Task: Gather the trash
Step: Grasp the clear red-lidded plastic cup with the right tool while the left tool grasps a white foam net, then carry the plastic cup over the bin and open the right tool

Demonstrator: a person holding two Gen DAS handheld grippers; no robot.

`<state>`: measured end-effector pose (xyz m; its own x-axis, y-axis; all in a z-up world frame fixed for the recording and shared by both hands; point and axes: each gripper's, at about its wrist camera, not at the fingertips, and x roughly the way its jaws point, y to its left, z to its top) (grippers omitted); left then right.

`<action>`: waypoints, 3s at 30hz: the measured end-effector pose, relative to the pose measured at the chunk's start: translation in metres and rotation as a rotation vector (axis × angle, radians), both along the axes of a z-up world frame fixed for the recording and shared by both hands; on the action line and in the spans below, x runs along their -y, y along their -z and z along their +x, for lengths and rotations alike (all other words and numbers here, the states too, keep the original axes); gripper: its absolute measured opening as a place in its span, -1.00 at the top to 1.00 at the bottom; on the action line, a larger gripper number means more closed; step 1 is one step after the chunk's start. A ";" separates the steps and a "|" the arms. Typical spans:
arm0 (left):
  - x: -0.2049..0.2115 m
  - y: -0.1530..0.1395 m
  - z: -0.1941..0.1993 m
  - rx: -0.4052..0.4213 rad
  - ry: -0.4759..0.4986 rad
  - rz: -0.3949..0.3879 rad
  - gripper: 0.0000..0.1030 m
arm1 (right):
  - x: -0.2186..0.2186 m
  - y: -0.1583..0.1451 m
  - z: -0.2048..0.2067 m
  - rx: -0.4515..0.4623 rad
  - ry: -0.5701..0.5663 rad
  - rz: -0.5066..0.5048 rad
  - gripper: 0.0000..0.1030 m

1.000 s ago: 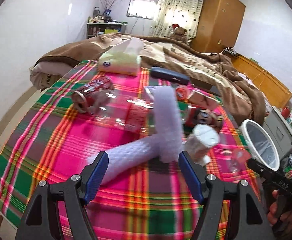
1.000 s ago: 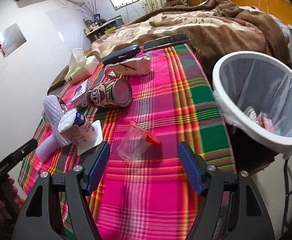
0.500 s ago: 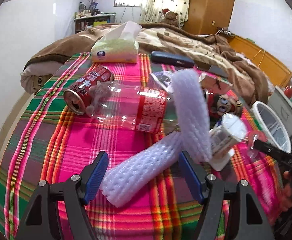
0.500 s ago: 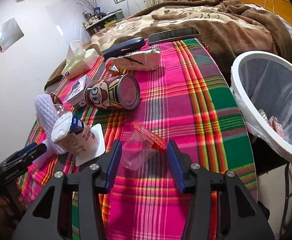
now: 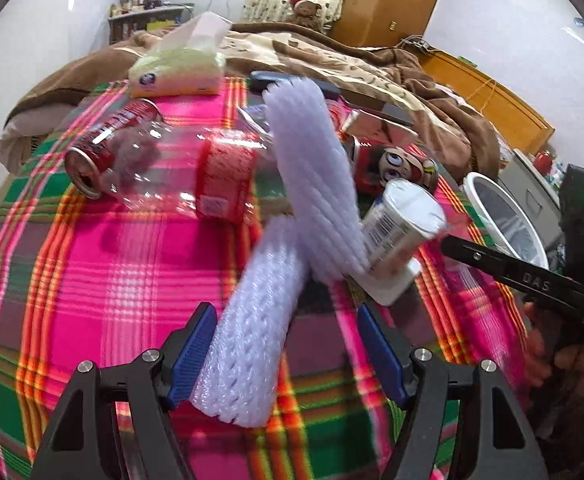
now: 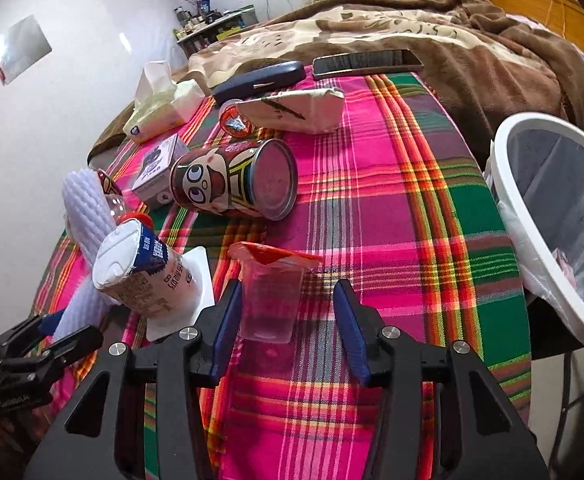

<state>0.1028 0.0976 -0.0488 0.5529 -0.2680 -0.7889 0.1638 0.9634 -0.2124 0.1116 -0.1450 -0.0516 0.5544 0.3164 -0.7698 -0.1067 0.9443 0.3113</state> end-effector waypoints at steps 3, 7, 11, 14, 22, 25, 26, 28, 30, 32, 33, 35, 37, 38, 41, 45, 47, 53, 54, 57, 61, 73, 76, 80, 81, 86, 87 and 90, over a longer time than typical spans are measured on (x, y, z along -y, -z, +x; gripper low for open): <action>0.004 -0.002 0.003 0.025 -0.030 0.082 -0.40 | -0.003 -0.001 0.003 0.000 -0.009 -0.022 0.06; 0.003 -0.003 0.011 0.029 -0.036 0.087 -0.40 | -0.005 -0.001 0.002 0.008 -0.024 -0.029 0.19; 0.006 0.001 0.017 0.022 -0.020 0.115 -0.37 | -0.004 -0.001 0.002 0.006 -0.025 -0.031 0.40; 0.009 0.003 0.018 0.006 0.000 0.099 -0.09 | -0.002 -0.001 0.002 0.011 -0.024 -0.019 0.40; 0.009 0.000 0.015 0.013 -0.035 0.054 0.48 | 0.002 -0.002 -0.002 0.017 -0.025 -0.002 0.40; 0.010 0.000 0.013 0.012 -0.044 0.041 0.50 | 0.003 -0.002 -0.004 0.021 -0.025 0.004 0.40; 0.010 -0.001 0.012 0.011 -0.043 0.040 0.50 | 0.003 -0.003 -0.005 0.022 -0.026 0.007 0.40; 0.011 -0.003 0.008 0.020 -0.045 0.029 0.50 | 0.005 -0.003 -0.006 0.023 -0.027 0.011 0.40; 0.013 -0.006 0.003 0.025 -0.046 0.021 0.50 | 0.008 -0.004 -0.007 0.025 -0.024 0.018 0.40; 0.013 -0.010 -0.002 0.035 -0.049 0.018 0.50 | 0.010 -0.005 -0.009 0.028 -0.024 0.026 0.40; 0.013 -0.012 -0.004 0.040 -0.054 0.015 0.50 | 0.011 -0.005 -0.010 0.029 -0.025 0.030 0.40; 0.012 -0.017 -0.009 0.052 -0.062 0.011 0.50 | 0.012 -0.007 -0.012 0.035 -0.027 0.038 0.41; 0.012 -0.022 -0.012 0.064 -0.079 0.011 0.50 | 0.012 -0.009 -0.013 0.043 -0.028 0.044 0.41; 0.012 -0.024 -0.012 0.067 -0.079 0.009 0.50 | 0.013 -0.011 -0.015 0.048 -0.031 0.047 0.41; 0.014 -0.033 -0.016 0.089 -0.084 0.003 0.50 | 0.013 -0.015 -0.016 0.064 -0.034 0.051 0.41; 0.017 -0.046 -0.020 0.123 -0.090 -0.003 0.50 | 0.020 -0.022 -0.020 0.086 -0.030 0.061 0.41; 0.020 -0.052 -0.022 0.138 -0.091 0.000 0.50 | 0.023 -0.027 -0.021 0.100 -0.025 0.064 0.41; 0.021 -0.066 -0.028 0.171 -0.116 0.007 0.50 | 0.032 -0.033 -0.025 0.123 -0.015 0.074 0.41; 0.020 -0.068 -0.029 0.173 -0.120 0.007 0.50 | 0.033 -0.034 -0.026 0.125 -0.015 0.076 0.41; 0.022 -0.072 -0.031 0.179 -0.117 0.004 0.50 | 0.039 -0.036 -0.028 0.133 -0.009 0.084 0.41; 0.032 -0.081 -0.032 0.202 -0.097 -0.008 0.50 | 0.048 -0.040 -0.032 0.143 0.001 0.092 0.41; 0.101 -0.099 -0.015 0.237 0.031 -0.052 0.50 | 0.092 -0.059 -0.036 0.186 0.071 0.064 0.40; 0.126 -0.101 -0.007 0.238 0.078 -0.046 0.50 | 0.106 -0.060 -0.035 0.189 0.097 0.055 0.40; 0.159 -0.101 -0.002 0.267 0.115 0.005 0.50 | 0.127 -0.059 -0.035 0.189 0.142 0.045 0.40; 0.167 -0.101 -0.001 0.269 0.128 0.011 0.50 | 0.132 -0.059 -0.035 0.187 0.152 0.043 0.40; 0.208 -0.097 0.008 0.250 0.209 0.002 0.50 | 0.158 -0.058 -0.033 0.181 0.201 0.023 0.40; 0.214 -0.097 0.010 0.248 0.219 0.003 0.50 | 0.162 -0.058 -0.033 0.181 0.211 0.018 0.40; 0.236 -0.092 0.014 0.245 0.246 0.020 0.50 | 0.173 -0.055 -0.030 0.171 0.237 0.011 0.40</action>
